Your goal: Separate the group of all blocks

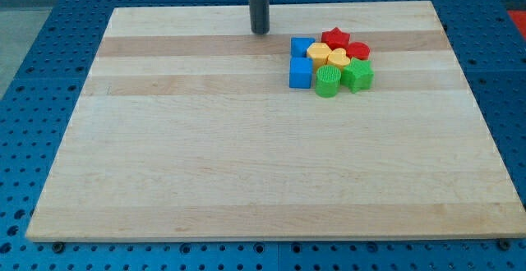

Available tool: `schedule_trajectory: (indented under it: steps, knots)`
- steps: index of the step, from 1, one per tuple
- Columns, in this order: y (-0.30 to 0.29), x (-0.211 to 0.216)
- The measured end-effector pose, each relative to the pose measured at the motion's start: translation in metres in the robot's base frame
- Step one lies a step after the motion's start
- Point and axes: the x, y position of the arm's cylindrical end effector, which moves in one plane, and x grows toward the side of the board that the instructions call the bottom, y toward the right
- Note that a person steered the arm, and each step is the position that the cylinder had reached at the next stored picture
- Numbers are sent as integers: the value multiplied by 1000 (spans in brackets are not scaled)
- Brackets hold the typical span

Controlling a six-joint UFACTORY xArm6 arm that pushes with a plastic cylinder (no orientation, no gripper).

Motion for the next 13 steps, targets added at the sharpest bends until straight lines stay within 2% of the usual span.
schedule_trajectory:
  steps: [1, 5, 7, 9, 11, 13]
  knots:
    - [68, -19]
    - [106, -9]
    - [164, 142]
    - [164, 153]
    - [150, 2]
    - [84, 6]
